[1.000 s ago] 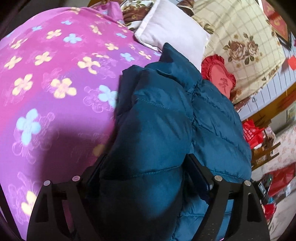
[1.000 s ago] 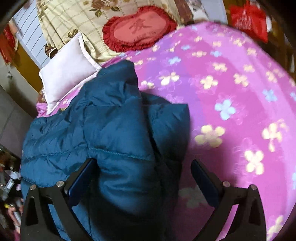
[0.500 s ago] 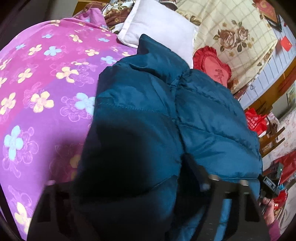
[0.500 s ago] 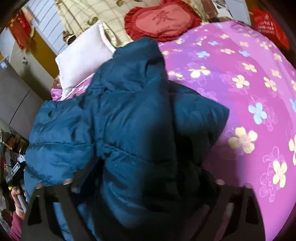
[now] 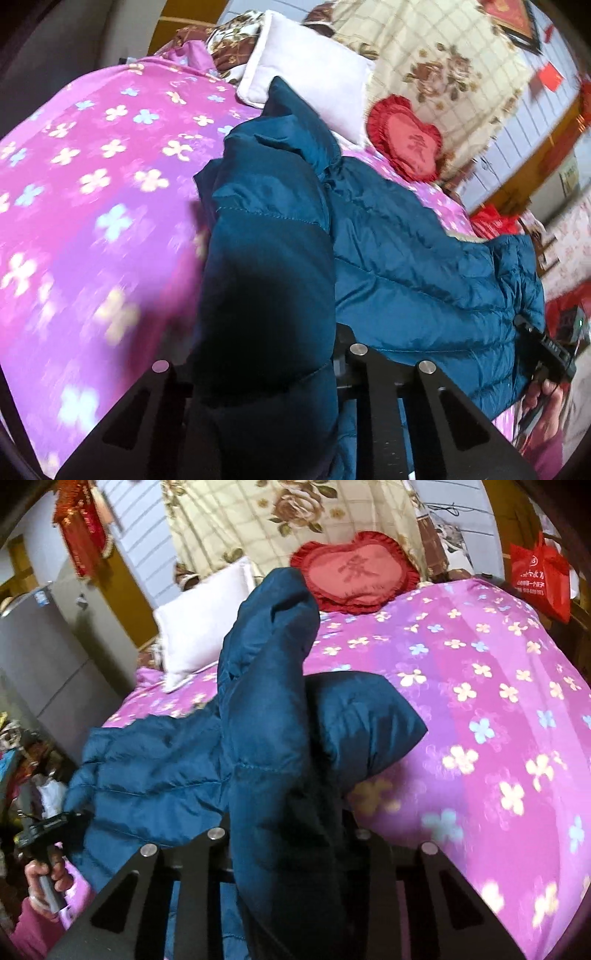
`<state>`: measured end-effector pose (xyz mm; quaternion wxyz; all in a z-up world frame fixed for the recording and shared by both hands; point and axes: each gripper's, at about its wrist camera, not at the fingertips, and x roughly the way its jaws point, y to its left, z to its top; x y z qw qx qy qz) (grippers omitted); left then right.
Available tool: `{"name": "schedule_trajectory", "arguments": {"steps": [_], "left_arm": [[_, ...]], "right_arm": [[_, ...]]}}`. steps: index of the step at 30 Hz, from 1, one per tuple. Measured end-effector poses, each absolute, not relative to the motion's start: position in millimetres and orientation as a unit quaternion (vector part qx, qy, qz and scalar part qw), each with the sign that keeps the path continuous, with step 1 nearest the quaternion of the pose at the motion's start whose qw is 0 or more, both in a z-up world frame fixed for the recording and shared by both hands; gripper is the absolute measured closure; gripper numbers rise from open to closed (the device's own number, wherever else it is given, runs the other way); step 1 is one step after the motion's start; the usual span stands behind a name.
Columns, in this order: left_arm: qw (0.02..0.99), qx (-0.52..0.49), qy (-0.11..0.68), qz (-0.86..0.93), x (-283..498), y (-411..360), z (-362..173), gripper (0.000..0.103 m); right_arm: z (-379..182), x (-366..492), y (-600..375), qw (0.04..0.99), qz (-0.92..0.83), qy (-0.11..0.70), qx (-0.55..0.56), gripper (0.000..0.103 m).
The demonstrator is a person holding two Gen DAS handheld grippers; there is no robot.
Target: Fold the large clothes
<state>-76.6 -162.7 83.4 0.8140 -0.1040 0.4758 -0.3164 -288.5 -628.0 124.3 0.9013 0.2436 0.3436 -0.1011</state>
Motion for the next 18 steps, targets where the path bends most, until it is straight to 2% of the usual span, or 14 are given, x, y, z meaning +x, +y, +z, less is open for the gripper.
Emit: {"name": "schedule_trajectory", "arguments": {"steps": [6, 9, 12, 14, 15, 16, 17, 18], "left_arm": [[0.807, -0.068, 0.49, -0.322, -151.1, -124.1, 94.6, 0.099], [0.814, -0.057, 0.494, -0.301, -168.0, -117.3, 81.8, 0.093], [0.826, -0.041, 0.498, -0.262, -169.3, -121.0, 63.3, 0.073], [0.835, -0.052, 0.496, -0.234, -167.9, -120.5, 53.3, 0.056], [0.838, -0.058, 0.494, -0.223, -166.6, -120.4, 49.4, 0.053], [0.842, -0.06, 0.491, -0.215, -166.1, -120.3, 47.9, 0.05], [0.845, -0.06, 0.489, -0.21, -166.8, -119.5, 47.8, 0.05], [0.846, -0.058, 0.488, -0.205, -168.5, -118.0, 49.0, 0.05]], "right_arm": [[140.2, -381.8, -597.6, 0.891, -0.064, 0.356, 0.273, 0.071], [126.7, -418.9, -584.9, 0.878, -0.059, 0.363, 0.306, 0.067], [99.8, -433.9, -581.3, 0.867, -0.089, 0.381, 0.308, 0.057], [77.3, -433.5, -583.5, 0.853, -0.119, 0.394, 0.322, 0.044], [70.5, -432.2, -583.1, 0.85, -0.132, 0.394, 0.323, 0.039], [64.4, -430.1, -581.0, 0.851, -0.148, 0.394, 0.315, 0.029], [59.2, -426.3, -577.2, 0.851, -0.165, 0.397, 0.301, 0.023], [57.9, -423.9, -573.9, 0.852, -0.175, 0.399, 0.29, 0.023]]}}
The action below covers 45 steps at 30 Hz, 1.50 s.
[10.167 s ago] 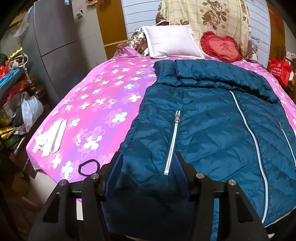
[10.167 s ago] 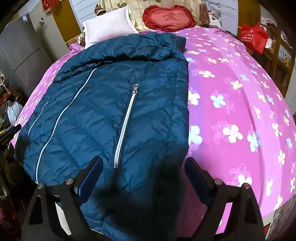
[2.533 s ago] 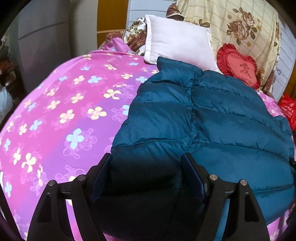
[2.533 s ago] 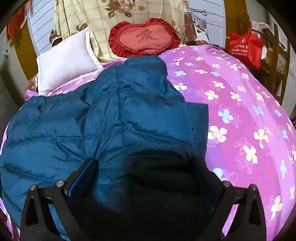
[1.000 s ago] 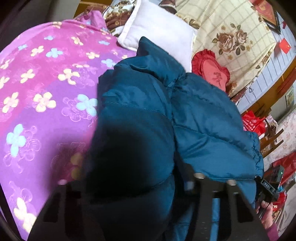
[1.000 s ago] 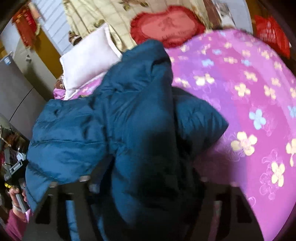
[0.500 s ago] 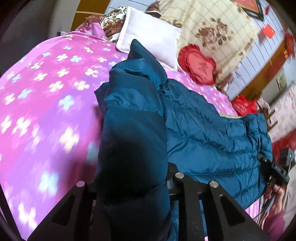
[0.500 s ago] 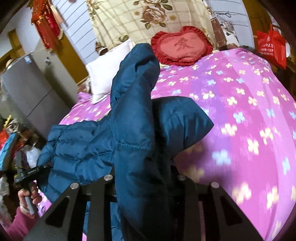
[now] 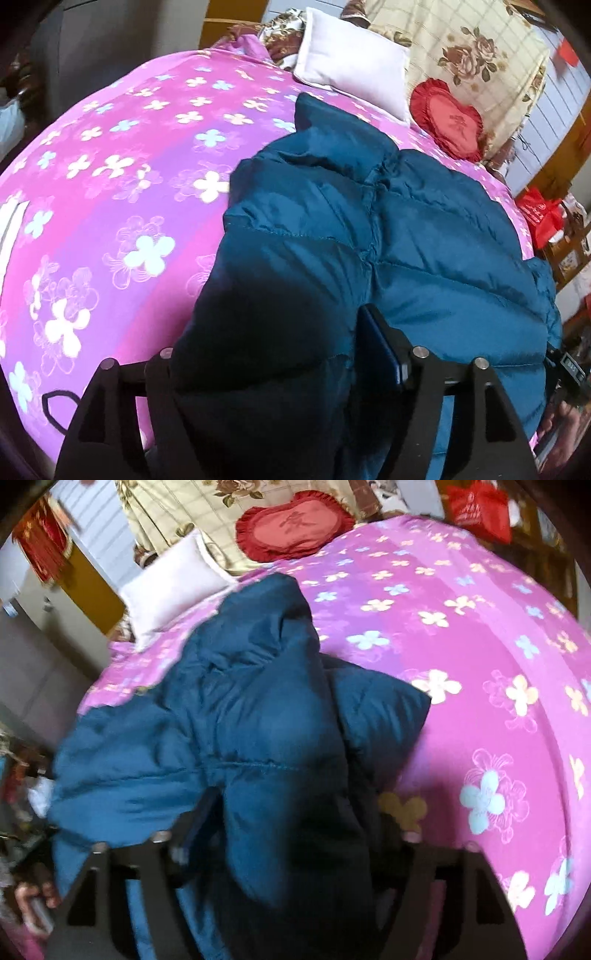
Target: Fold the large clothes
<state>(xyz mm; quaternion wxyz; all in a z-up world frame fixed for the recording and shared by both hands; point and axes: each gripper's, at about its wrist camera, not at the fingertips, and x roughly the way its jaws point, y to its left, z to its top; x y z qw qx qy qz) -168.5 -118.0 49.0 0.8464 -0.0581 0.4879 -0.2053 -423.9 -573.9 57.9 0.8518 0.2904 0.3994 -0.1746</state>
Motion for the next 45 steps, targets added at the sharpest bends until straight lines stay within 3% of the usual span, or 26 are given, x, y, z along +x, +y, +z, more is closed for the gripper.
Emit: {"name": "schedule_trajectory", "arguments": {"steps": [12, 20, 31, 45], "left_arm": [[0.892, -0.042, 0.416, -0.169, -213.3, -88.0, 94.2, 0.05], [0.897, -0.022, 0.404, -0.178, -230.6, -103.0, 100.9, 0.05], [0.899, 0.018, 0.402, -0.176, -234.7, -145.4, 78.4, 0.05], [0.904, 0.025, 0.392, -0.167, -217.8, -152.5, 56.5, 0.049]], "right_arm": [[116.7, -461.4, -552.1, 0.869, -0.226, 0.365, 0.247, 0.02], [144.5, -436.9, -487.3, 0.902, -0.151, 0.349, 0.205, 0.019], [125.0, -340.8, -398.9, 0.917, -0.065, 0.372, 0.128, 0.02], [85.8, -236.0, -384.3, 0.905, -0.056, 0.417, 0.069, 0.017]]}}
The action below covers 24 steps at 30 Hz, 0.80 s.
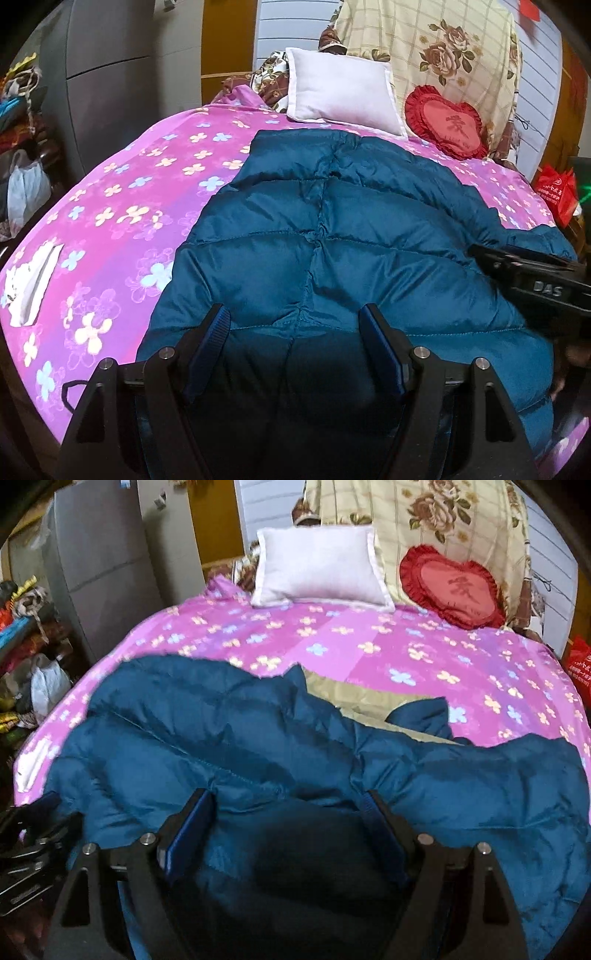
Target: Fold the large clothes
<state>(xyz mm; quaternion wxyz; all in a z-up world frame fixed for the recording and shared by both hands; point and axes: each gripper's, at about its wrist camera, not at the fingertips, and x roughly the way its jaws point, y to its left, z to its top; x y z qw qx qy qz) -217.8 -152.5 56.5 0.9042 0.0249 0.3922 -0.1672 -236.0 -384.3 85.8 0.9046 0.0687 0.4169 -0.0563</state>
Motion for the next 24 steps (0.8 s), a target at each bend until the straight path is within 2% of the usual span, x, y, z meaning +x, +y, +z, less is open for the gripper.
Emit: {"name": "schedule_trajectory", "arguments": {"steps": [5, 9, 17, 21, 24], "left_arm": [[0.906, 0.033, 0.389, -0.164, -218.4, -154.9, 54.8, 0.049], [0.905, 0.039, 0.388, -0.168, -221.3, -154.9, 55.2, 0.049], [0.909, 0.038, 0.379, -0.168, -229.8, -152.3, 60.7, 0.049], [0.916, 0.046, 0.364, -0.165, -240.2, -155.6, 63.2, 0.049], [0.921, 0.053, 0.348, -0.165, -248.6, -157.9, 64.9, 0.049]], "right_arm": [[71.2, -222.0, -384.4, 0.902, -0.059, 0.422, 0.064, 0.015], [79.9, -233.0, -385.7, 0.905, -0.055, 0.414, 0.075, 0.015], [113.0, -328.6, -407.2, 0.927, -0.105, 0.343, 0.106, 0.015], [95.7, -356.8, -437.9, 0.915, -0.182, 0.343, 0.113, 0.015], [76.4, -363.4, -452.9, 0.907, -0.177, 0.355, 0.145, 0.014]]}}
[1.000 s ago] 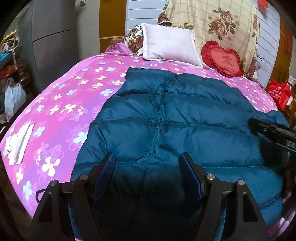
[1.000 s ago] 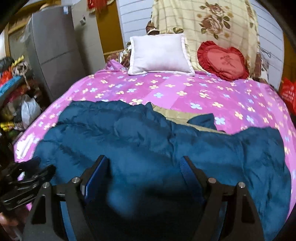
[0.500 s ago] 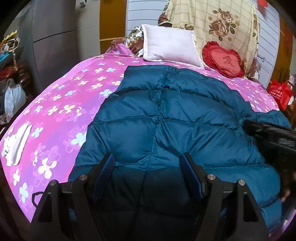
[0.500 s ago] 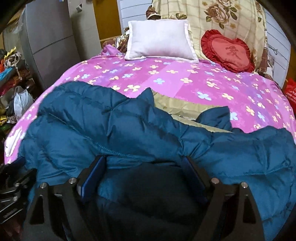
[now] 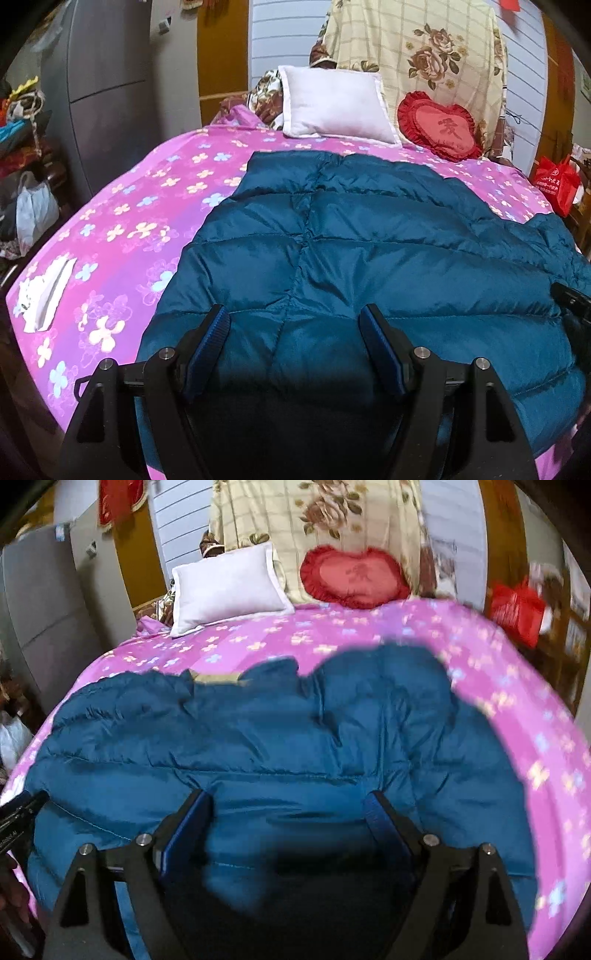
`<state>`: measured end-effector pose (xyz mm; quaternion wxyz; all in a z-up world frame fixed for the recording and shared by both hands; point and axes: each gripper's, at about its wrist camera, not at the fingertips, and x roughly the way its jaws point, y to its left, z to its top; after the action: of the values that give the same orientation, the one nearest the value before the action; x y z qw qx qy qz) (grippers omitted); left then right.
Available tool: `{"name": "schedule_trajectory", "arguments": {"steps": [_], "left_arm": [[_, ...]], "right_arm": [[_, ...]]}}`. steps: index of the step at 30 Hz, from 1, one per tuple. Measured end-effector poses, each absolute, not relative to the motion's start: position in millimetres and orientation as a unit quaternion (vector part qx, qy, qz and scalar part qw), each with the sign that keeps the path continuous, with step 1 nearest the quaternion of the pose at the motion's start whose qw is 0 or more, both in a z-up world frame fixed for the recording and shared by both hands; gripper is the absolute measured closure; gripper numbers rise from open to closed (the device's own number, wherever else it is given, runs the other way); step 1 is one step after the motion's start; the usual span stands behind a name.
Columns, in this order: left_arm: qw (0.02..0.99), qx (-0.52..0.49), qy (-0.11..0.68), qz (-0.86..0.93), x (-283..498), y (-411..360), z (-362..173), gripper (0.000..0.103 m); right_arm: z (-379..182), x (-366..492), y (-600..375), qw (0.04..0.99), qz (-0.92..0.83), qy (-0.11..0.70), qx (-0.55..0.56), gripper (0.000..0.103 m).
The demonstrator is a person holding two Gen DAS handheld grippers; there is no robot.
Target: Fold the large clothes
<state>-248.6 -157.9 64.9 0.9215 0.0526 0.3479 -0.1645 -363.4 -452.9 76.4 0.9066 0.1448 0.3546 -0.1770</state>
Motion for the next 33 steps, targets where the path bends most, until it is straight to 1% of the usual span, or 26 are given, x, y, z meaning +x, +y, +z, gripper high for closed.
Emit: {"name": "schedule_trajectory", "arguments": {"steps": [6, 9, 11, 15, 20, 25, 33], "left_arm": [[0.928, 0.066, 0.328, -0.167, -265.6, -158.1, 66.9, 0.049], [0.93, 0.073, 0.322, -0.164, -272.3, -160.7, 69.6, 0.049], [0.929, 0.076, 0.323, -0.165, -277.6, -163.7, 71.8, 0.049], [0.93, 0.069, 0.318, -0.171, -292.5, -164.0, 78.3, 0.049], [0.928, 0.07, 0.319, -0.179, -310.7, -165.9, 74.2, 0.049], [0.932, 0.087, 0.304, -0.18, -316.2, -168.6, 74.8, 0.049], [0.935, 0.089, 0.294, -0.18, -314.7, -167.9, 73.4, 0.049]], "right_arm": [[76.6, -362.5, -452.7, 0.899, -0.19, 0.366, 0.146, 0.014], [91.2, -381.4, -437.8, 0.905, -0.192, 0.345, 0.159, 0.013], [101.6, -393.3, -419.3, 0.914, -0.186, 0.33, 0.143, 0.007], [111.7, -411.7, -380.2, 0.927, -0.173, 0.311, 0.115, 0.004], [112.8, -423.8, -347.2, 0.931, -0.175, 0.306, 0.094, 0.002], [112.0, -433.8, -327.5, 0.935, -0.182, 0.292, 0.08, 0.0], [106.8, -432.7, -316.0, 0.939, -0.186, 0.284, 0.062, 0.0]]}}
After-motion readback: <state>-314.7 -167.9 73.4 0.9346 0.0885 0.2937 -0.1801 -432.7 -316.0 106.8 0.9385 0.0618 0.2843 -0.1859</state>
